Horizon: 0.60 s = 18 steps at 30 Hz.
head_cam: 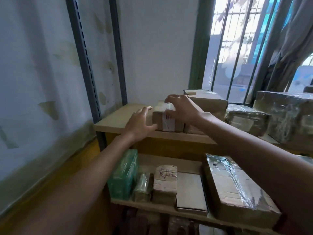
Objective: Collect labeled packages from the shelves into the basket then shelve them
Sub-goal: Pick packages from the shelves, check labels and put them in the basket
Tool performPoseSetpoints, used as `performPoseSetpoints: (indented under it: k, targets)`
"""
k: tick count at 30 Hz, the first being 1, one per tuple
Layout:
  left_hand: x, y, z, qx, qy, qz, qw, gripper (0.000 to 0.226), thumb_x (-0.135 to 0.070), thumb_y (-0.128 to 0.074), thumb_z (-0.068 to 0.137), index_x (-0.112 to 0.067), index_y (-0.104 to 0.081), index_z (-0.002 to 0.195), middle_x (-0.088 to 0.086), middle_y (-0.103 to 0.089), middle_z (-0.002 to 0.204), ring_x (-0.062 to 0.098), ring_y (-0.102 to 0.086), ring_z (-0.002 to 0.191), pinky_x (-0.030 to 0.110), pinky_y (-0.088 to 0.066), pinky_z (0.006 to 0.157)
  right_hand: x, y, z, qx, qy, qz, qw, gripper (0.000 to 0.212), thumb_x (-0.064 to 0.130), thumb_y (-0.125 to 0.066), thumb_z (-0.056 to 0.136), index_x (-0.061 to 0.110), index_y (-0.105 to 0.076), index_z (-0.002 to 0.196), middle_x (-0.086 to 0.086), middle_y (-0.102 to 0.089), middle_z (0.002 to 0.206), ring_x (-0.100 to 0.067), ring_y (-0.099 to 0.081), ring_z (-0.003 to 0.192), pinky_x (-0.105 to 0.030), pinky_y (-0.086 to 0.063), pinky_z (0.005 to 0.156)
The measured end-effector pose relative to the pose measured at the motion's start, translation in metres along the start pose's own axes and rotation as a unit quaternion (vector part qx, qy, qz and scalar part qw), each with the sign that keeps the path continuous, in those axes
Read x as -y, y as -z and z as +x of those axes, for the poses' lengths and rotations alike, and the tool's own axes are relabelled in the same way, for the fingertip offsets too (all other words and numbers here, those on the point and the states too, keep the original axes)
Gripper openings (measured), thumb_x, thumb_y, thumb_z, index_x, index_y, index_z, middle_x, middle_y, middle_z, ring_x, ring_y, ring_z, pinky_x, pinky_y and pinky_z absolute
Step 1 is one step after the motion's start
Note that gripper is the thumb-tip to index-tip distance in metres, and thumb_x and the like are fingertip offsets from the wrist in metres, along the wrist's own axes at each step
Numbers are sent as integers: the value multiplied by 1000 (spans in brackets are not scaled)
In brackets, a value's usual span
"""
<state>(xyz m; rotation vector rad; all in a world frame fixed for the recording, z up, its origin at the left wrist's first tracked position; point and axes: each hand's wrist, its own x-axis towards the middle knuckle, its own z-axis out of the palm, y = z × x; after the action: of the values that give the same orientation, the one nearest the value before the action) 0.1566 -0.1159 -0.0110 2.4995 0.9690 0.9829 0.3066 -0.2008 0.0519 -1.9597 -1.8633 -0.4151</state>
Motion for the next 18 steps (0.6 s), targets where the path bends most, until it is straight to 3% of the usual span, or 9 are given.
performPoseSetpoints:
  k: [2, 5, 8, 11, 14, 16, 18]
  targets:
    - [14, -4, 13, 33, -28, 7, 999, 69, -38, -65, 79, -21, -34, 138, 7, -42, 141, 26, -39, 127, 40, -38, 100, 1, -8, 12, 69, -50, -35, 996, 42, 33, -62, 86, 15, -58, 123, -9, -60, 126, -27, -55, 115, -34, -45, 95]
    - [36, -2, 32, 55, -64, 16, 996, 68, -39, -64, 79, -23, -35, 138, 6, -42, 142, 24, -36, 130, 37, -33, 102, 5, -24, 27, 131, -51, -76, 987, 34, 35, -56, 88, 24, -58, 120, -6, -61, 117, -28, -57, 108, -37, -47, 78]
    - [56, 1, 46, 54, -91, 24, 994, 70, -40, -65, 77, -26, -34, 138, 5, -42, 142, 23, -36, 130, 37, -33, 102, 9, -41, 39, 106, -39, -11, 994, 33, 18, -50, 91, 23, -58, 122, -7, -63, 117, -28, -58, 107, -42, -49, 87]
    - [74, 10, 56, 57, -86, -12, 995, 84, -39, -71, 72, -27, -26, 141, 3, -40, 144, 23, -35, 131, 39, -35, 103, 13, -52, 51, 72, -48, 20, 996, 32, 18, -51, 92, 26, -61, 122, -6, -63, 120, -27, -58, 108, -41, -50, 88]
    - [92, 24, 63, 59, -101, -32, 993, 97, -37, -76, 67, -29, -18, 144, 1, -31, 149, 23, -29, 136, 44, -31, 109, 15, -44, 64, 35, -58, 66, 996, 33, 25, -52, 94, 28, -58, 126, -2, -61, 128, -21, -55, 115, -29, -45, 90]
    - [101, 30, 66, 46, -112, -27, 992, 99, -35, -78, 66, -35, -15, 142, -1, -26, 151, 21, -25, 136, 43, -26, 111, 18, -29, 73, 33, -59, 134, 989, 33, 22, -55, 92, 23, -61, 124, 0, -64, 124, -12, -56, 109, -18, -40, 85]
    - [102, 33, 70, 30, -106, -68, 992, 96, -36, -79, 67, -35, -17, 140, -4, -27, 147, 16, -26, 132, 37, -24, 109, 22, -8, 81, 50, -62, 186, 979, 30, 21, -57, 91, 21, -64, 120, 0, -67, 116, -9, -58, 100, -22, -43, 87]
